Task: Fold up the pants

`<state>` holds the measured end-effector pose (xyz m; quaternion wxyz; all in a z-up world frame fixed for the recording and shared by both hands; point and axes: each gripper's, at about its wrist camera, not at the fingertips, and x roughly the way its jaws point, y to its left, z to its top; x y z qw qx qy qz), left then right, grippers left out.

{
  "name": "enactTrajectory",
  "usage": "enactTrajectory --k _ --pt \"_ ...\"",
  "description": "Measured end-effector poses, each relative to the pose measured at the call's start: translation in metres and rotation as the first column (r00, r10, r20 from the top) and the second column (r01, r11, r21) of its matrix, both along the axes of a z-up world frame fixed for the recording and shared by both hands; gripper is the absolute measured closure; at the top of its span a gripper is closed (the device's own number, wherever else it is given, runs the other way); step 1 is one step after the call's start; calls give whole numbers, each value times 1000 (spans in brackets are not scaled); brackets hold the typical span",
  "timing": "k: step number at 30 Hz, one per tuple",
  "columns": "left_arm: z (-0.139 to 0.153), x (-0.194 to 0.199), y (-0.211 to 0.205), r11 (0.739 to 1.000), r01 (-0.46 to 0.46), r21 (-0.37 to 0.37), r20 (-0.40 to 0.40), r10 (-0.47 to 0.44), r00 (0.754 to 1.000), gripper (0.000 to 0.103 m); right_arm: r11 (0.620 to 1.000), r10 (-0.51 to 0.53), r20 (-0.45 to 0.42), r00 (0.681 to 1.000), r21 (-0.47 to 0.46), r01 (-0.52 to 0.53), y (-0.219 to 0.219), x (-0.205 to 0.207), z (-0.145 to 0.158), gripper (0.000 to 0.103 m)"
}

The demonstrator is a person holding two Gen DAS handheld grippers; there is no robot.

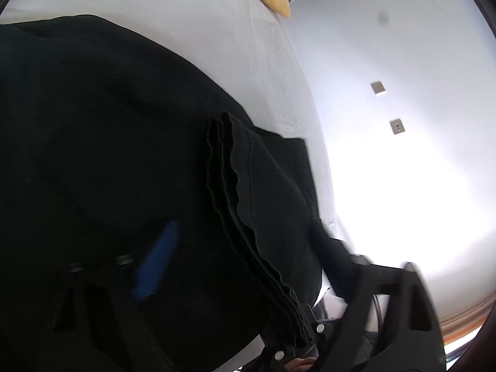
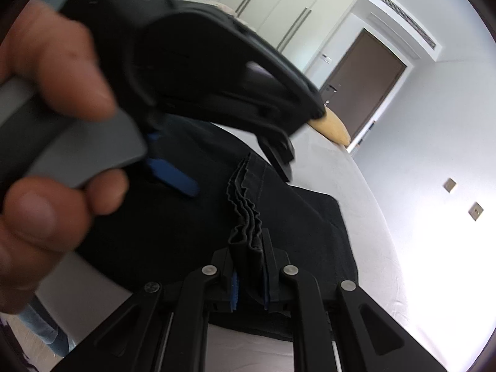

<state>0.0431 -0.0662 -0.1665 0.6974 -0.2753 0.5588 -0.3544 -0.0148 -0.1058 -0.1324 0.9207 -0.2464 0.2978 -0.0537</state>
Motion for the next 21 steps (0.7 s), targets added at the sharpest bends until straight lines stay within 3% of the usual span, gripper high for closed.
enactTrajectory --k 1,4,8,21 --pt "-2 2 2 1000 8 14 -10 -8 1000 67 1000 10 -1 1000 3 -10 3 -1 0 91" --pt "-6 7 12 999 14 41 -19 -13 1000 80 999 53 -6 999 5 -53 18 -1 0 91" --pt "4 11 34 997 17 75 27 -19 999 88 993 115 -13 993 4 -115 31 -2 0 91" --pt "32 30 123 985 -80 151 98 65 993 91 954 297 -14 955 35 -296 73 15 11 91"
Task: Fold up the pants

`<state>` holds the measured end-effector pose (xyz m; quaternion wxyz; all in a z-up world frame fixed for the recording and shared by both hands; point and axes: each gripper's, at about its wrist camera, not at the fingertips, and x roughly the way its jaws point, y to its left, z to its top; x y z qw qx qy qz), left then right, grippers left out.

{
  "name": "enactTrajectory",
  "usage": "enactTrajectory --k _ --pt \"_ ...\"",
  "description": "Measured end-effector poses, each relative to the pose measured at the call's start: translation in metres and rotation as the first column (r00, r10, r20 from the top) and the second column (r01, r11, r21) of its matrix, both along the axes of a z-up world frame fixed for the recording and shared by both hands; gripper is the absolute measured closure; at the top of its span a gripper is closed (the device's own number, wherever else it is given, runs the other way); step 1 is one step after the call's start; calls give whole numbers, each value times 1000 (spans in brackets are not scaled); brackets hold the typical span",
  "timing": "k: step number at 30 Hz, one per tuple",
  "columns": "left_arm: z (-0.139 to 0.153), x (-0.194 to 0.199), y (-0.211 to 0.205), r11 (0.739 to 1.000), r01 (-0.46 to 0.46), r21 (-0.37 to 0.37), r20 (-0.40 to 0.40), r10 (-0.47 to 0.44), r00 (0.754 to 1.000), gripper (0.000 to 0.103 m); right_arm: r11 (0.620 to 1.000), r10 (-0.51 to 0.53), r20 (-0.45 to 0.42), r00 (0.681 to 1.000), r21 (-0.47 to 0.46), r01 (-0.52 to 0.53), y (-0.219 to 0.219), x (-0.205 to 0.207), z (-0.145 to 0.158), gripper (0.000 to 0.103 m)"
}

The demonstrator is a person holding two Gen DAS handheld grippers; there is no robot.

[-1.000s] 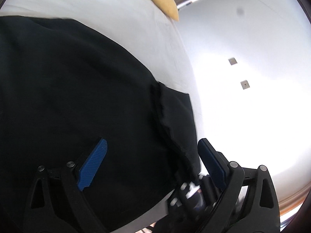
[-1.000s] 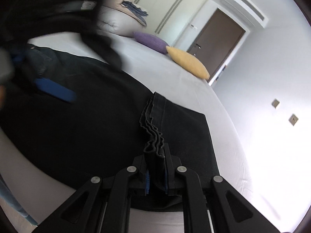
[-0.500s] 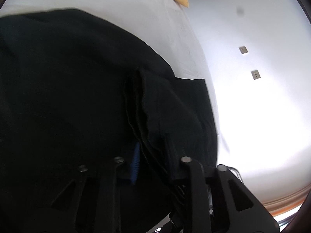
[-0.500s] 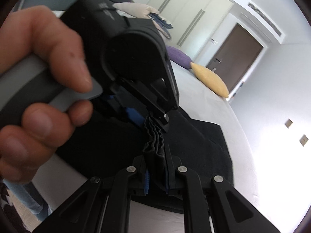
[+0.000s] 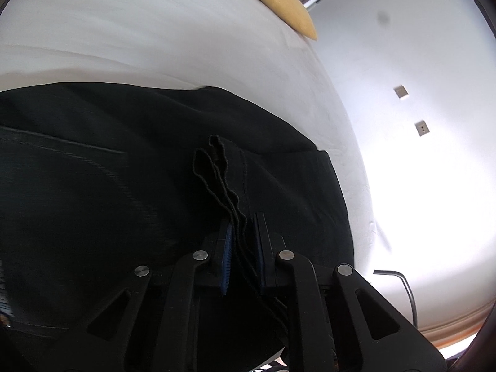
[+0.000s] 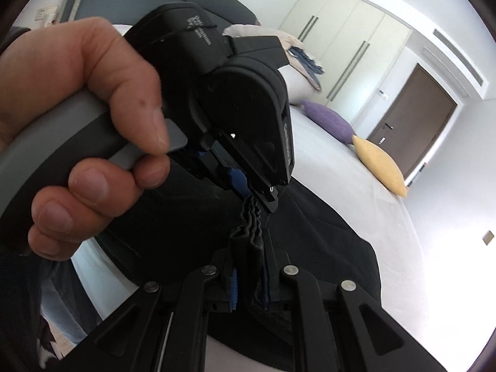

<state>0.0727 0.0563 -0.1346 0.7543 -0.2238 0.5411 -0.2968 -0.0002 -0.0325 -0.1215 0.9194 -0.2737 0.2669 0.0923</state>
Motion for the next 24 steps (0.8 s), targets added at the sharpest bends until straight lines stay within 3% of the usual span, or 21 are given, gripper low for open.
enactTrajectory --k 7,11,13,14,15,16,18,20,22,24 --pt "-6 5 35 999 -48 11 -14 48 999 91 999 41 -31 999 -11 -42 16 16 -5 91" --pt "-18 5 48 994 -105 26 -27 105 994 91 999 50 -132 990 22 -48 8 27 -27 83" --pt "-11 1 62 987 -145 70 -5 146 989 91 997 51 -150 987 58 -42 2 31 -29 80" --pt "-6 -1 66 983 -158 89 13 158 987 91 995 55 -153 987 88 -42 -5 29 -26 69" --pt "2 -3 68 979 -168 111 43 165 985 91 993 61 -157 986 112 -44 -11 28 -23 50" --pt "13 -6 67 976 -167 137 89 156 984 91 986 76 -167 983 159 -49 -21 25 -19 41" --pt "33 -10 51 970 -140 197 168 107 980 91 951 123 -211 970 304 -55 -46 22 -8 37" --pt "54 -16 12 957 -96 275 256 24 966 91 886 162 -281 946 463 -15 -79 20 1 38" --pt "58 -20 -13 933 -65 354 305 -50 951 91 801 175 -341 924 595 68 -127 24 5 55" --pt "49 -22 -34 913 -29 408 298 -103 949 91 742 152 -384 911 653 152 -167 37 5 67"
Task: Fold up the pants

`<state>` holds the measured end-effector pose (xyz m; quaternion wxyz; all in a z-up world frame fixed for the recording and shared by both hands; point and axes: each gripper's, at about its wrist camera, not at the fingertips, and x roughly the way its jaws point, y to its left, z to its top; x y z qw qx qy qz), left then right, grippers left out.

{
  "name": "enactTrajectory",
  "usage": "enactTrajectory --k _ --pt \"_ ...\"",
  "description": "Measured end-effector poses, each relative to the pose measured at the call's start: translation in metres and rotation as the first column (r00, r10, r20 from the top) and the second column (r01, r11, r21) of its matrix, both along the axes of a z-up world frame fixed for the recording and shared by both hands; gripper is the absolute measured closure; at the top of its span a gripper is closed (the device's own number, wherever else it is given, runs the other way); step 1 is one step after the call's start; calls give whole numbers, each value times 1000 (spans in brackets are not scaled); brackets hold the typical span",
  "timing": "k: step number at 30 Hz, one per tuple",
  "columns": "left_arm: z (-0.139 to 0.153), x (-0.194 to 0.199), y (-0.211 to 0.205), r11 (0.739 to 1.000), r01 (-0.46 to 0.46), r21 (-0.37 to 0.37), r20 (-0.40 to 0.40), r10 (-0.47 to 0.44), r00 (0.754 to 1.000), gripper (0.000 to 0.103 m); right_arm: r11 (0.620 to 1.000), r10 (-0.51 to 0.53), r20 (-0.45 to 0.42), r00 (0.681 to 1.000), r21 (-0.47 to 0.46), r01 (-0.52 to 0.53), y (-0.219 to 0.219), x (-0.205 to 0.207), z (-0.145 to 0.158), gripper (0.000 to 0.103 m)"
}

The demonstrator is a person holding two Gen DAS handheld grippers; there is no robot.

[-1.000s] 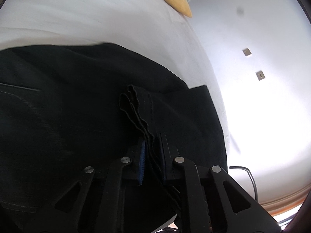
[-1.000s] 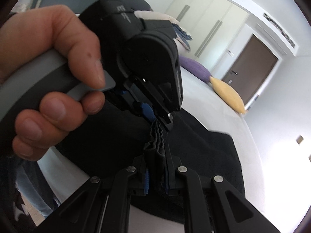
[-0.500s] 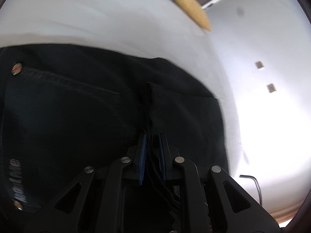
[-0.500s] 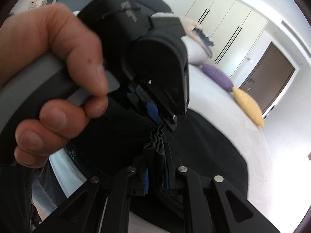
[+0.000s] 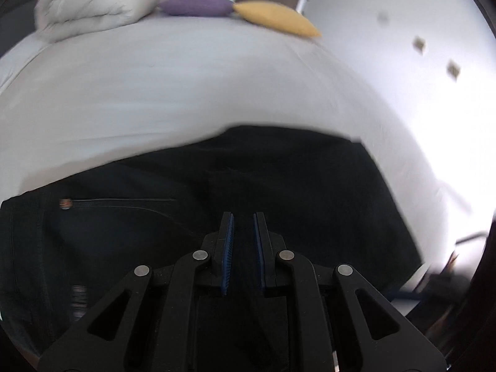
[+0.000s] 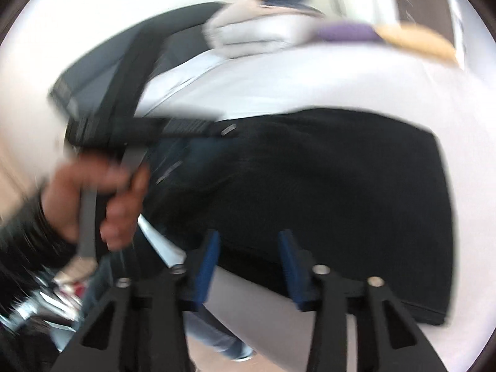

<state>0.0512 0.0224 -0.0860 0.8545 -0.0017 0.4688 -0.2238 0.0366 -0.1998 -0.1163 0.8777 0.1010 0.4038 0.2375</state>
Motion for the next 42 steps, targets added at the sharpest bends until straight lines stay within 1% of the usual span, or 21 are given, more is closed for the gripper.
enactTrajectory --k 1,3,4,6,7,10,12,14,15,16,18,19,23,24,25,27,35,37,38,39,42 --pt "-11 0 -8 999 7 32 -26 -6 1000 91 997 -41 -33 999 63 43 -31 7 -1 69" --pt "-33 -8 -3 997 11 78 -56 -7 998 91 985 -107 -74 992 126 116 -69 18 0 70" --pt "-34 -12 -1 997 15 81 -19 -14 1000 91 979 -120 -89 989 158 133 -89 27 0 70" --pt "-34 -15 -2 994 21 107 4 -21 1000 91 955 -116 -126 985 259 145 -121 51 -3 70" --pt "-34 -16 -1 993 17 117 7 -18 1000 91 946 -125 -147 981 282 162 -132 56 -11 70" --pt "-33 -15 -8 989 23 147 13 -25 1000 91 909 -129 -214 968 364 202 -138 95 -25 70" --pt "-32 -19 -19 988 23 152 12 -25 1000 91 876 -144 -268 953 414 248 -141 121 -44 70" --pt "-29 -17 -28 988 22 154 13 -24 1000 91 856 -134 -328 935 437 276 -145 138 -65 70" --pt "-28 -18 -26 987 22 156 14 -25 1000 91 856 -136 -357 924 427 291 -146 144 -75 77" --pt "-29 -20 -28 987 23 158 16 -26 1000 91 858 -132 -370 920 423 293 -151 149 -80 80" --pt "-33 -21 -28 987 22 162 23 -26 999 91 852 -129 -364 922 436 291 -128 139 -81 82" --pt "-45 -29 -25 986 22 163 26 -27 999 91 851 -123 -366 922 439 288 -131 132 -82 82" --pt "-45 -41 -47 987 14 162 33 -20 999 91 887 -88 -370 925 394 242 -117 100 -74 82" --pt "-45 -41 -47 987 14 162 34 -20 999 91 897 -76 -369 926 381 225 -107 94 -71 82" --pt "-58 -41 -44 987 13 160 34 -19 999 91 903 -67 -367 928 374 213 -101 83 -70 82" --pt "-58 -42 -44 987 13 159 34 -18 999 91 908 -51 -368 928 370 197 -90 68 -67 82" --pt "-59 -44 -42 989 9 150 38 -15 999 91 920 -75 -389 918 329 214 -74 11 -64 83" --pt "-56 -45 -42 988 10 152 43 -17 999 91 919 -98 -392 915 318 235 -71 10 -68 91" --pt "-56 -45 -42 988 10 153 45 -17 999 91 919 -120 -401 908 300 254 -75 6 -73 103" --pt "-56 -46 -41 988 9 151 46 -16 999 91 916 -129 -406 905 301 266 -75 6 -78 103" --pt "-56 -48 -38 990 6 141 45 -12 999 91 879 -131 -407 904 374 296 -82 1 -85 103"
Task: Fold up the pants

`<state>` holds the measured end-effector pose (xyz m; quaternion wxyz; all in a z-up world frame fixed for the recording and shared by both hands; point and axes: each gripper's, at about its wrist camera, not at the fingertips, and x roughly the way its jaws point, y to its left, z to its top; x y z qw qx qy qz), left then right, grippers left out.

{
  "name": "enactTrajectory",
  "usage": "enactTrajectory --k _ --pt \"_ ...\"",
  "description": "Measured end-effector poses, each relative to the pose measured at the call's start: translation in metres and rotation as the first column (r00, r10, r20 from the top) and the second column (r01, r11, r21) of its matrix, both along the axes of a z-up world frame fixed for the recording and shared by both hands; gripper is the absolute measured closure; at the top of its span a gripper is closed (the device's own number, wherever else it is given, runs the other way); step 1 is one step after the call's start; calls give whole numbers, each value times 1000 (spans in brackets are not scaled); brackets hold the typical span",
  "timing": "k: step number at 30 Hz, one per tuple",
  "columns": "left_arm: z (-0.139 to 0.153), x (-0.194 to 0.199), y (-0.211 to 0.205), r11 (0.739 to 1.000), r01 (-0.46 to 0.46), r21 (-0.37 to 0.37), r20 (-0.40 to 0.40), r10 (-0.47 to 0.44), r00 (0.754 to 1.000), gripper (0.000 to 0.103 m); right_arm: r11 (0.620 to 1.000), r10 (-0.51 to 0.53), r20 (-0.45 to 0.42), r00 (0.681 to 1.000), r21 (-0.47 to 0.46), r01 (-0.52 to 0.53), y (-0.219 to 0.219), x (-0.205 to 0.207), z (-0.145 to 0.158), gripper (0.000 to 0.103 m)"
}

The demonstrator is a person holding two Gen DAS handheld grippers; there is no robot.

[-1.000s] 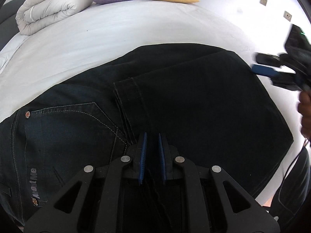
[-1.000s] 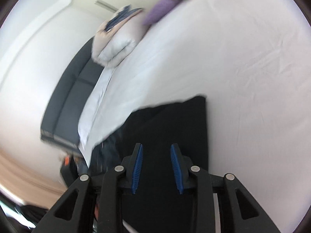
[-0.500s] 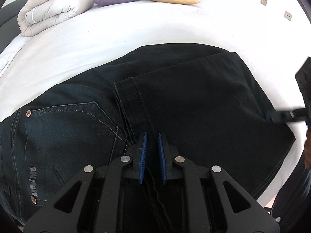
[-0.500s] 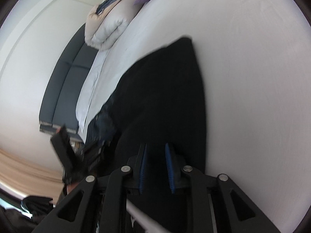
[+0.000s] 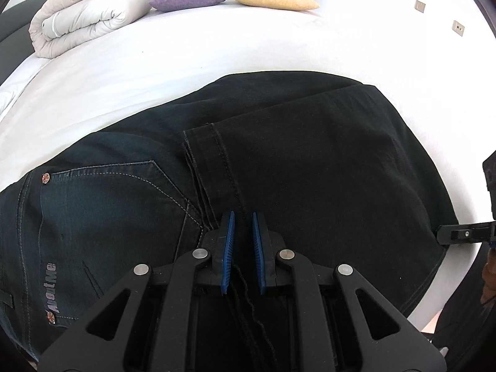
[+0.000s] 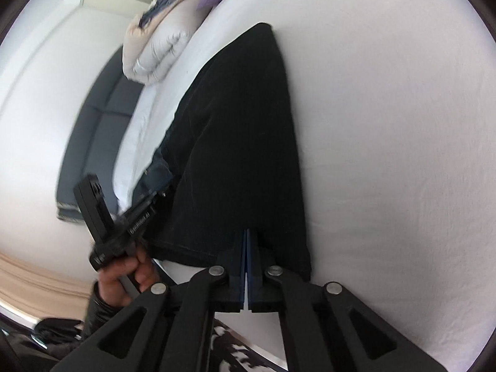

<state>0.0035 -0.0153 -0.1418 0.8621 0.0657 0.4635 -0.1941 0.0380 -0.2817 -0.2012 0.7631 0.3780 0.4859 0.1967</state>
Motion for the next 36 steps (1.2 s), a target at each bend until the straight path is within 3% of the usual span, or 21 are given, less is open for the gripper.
enactTrajectory --k 10,14,18,20,22,23,25,27,29,30,34,36 --pt "7 -8 8 999 -25 -30 20 26 999 91 999 -47 53 998 -12 47 11 -14 -1 103" --pt "20 -30 41 984 -109 -141 -12 108 994 90 998 -58 60 997 -27 60 13 -17 0 103" --pt "36 -69 100 923 -225 -312 -55 219 974 88 996 -70 73 995 -44 73 14 -19 2 103" --pt "38 -91 137 866 -307 -395 -82 299 951 72 995 -83 76 994 -47 86 15 -20 3 103" --pt "37 -110 170 792 -389 -470 -104 389 916 17 993 -109 86 990 -45 113 16 -21 4 103" --pt "35 -123 192 726 -451 -519 -110 466 878 14 992 -115 95 989 -48 120 17 -22 5 103" --pt "26 -134 224 624 -524 -580 -171 536 827 14 990 -123 123 985 -54 131 20 -24 8 94" --pt "14 -133 248 524 -572 -631 -264 548 794 14 992 -107 166 980 -41 116 27 -25 14 62" --pt "2 -133 269 415 -608 -676 -339 558 757 14 995 -81 195 977 -45 91 35 -24 23 42" --pt "-1 -133 276 379 -616 -691 -360 559 747 14 995 -69 201 977 -54 81 39 -22 26 34" --pt "-9 -130 293 323 -607 -726 -363 569 738 14 993 -63 198 978 -85 81 46 -19 30 31" --pt "-16 -126 302 267 -598 -755 -389 552 738 14 994 -72 195 978 -63 86 43 -19 29 31"
